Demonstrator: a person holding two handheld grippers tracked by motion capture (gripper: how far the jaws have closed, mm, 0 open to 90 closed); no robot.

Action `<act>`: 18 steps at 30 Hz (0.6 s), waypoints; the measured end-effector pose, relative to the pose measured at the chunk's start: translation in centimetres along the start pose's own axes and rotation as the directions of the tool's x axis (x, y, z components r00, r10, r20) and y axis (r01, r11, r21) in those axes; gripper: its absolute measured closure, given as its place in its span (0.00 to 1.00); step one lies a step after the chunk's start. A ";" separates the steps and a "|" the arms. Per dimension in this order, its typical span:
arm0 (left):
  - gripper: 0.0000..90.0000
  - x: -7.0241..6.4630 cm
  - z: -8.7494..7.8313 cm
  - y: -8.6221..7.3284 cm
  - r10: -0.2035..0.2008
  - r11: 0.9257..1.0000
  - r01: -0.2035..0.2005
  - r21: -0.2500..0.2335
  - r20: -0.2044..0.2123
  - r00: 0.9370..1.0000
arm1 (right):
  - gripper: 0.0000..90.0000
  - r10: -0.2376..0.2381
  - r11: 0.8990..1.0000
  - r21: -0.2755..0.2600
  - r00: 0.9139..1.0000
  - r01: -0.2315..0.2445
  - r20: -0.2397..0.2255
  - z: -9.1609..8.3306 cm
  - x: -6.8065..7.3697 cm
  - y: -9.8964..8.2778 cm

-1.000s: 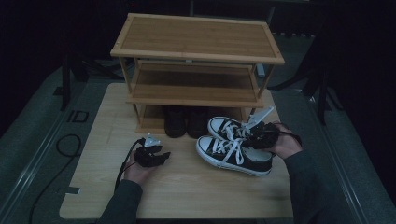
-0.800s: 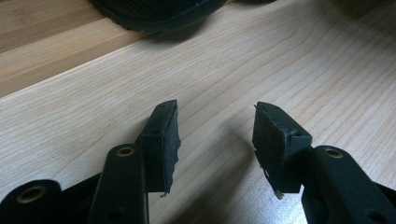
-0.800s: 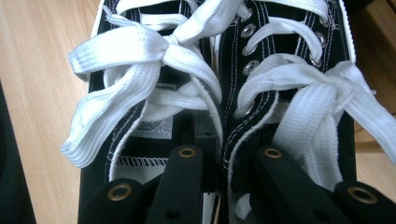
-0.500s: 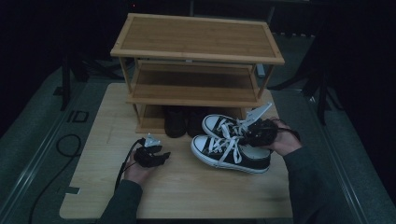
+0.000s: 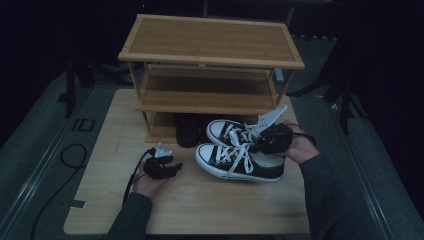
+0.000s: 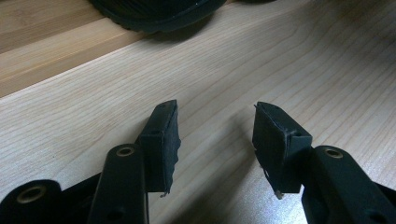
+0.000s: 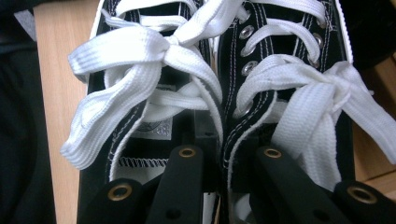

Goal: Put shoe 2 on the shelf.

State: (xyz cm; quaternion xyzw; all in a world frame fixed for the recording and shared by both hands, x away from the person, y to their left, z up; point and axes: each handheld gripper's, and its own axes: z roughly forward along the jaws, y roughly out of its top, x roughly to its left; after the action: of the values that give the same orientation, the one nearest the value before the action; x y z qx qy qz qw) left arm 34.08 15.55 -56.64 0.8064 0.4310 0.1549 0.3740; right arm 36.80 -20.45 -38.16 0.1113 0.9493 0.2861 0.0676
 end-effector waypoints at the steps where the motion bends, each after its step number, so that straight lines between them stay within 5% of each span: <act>1: 0.56 0.0 0.0 0.0 0.001 1.000 -0.001 0.000 0.000 1.000 | 0.95 -0.004 1.000 -0.004 1.000 0.004 -0.004 0.0 0.0 0.2; 18: 0.56 0.0 0.0 0.0 -0.002 1.000 0.002 -0.001 0.004 1.000 | 0.95 -0.064 0.994 -0.087 0.997 0.060 -0.036 -1.4 0.2 3.2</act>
State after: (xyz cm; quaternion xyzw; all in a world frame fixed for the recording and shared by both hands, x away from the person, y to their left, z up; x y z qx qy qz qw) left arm 34.08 15.58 -56.64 0.8061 0.4311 0.1528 0.3755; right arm 36.91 -18.61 -35.22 0.0732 0.9403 0.3264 0.0626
